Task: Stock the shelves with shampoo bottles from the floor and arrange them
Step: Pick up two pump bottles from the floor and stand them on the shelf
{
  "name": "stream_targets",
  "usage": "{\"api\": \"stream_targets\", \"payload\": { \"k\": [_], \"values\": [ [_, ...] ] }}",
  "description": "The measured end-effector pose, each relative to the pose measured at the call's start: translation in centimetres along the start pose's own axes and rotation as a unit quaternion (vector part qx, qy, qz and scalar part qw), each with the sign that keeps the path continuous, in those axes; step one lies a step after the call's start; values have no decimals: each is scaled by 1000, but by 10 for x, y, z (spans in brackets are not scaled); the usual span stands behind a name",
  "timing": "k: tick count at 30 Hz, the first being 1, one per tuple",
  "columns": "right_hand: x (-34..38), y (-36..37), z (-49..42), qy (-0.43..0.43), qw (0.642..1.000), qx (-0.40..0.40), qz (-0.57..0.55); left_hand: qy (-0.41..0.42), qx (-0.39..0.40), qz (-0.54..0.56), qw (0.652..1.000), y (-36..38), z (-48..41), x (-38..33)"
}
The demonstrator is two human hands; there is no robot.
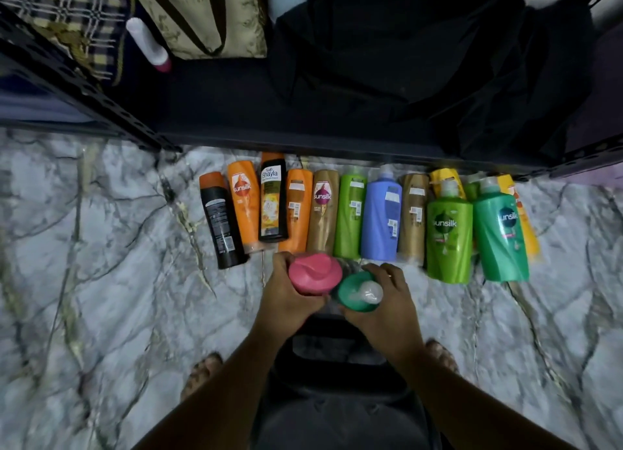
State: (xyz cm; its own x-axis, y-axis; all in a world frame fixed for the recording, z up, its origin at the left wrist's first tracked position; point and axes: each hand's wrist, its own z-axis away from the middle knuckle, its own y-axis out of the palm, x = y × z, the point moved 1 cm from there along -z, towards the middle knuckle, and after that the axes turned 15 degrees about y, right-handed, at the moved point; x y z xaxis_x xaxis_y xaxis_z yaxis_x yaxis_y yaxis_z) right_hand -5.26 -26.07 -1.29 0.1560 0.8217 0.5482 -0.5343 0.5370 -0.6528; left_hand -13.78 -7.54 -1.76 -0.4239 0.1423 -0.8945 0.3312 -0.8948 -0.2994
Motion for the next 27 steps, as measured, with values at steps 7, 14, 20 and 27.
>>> {"api": "stream_targets", "payload": {
  "k": [7,14,20,27],
  "values": [
    [-12,-3,15,-54,992,88,78,40,122,-60,990,-21,12,5],
    [0,-16,11,-20,986,100,132,61,186,-85,977,-37,12,18],
    [7,-14,15,6,985,112,128,73,201,-97,972,-39,9,16],
    [20,-31,24,-1,983,120,142,24,170,-63,983,-43,18,-9]
  ]
}}
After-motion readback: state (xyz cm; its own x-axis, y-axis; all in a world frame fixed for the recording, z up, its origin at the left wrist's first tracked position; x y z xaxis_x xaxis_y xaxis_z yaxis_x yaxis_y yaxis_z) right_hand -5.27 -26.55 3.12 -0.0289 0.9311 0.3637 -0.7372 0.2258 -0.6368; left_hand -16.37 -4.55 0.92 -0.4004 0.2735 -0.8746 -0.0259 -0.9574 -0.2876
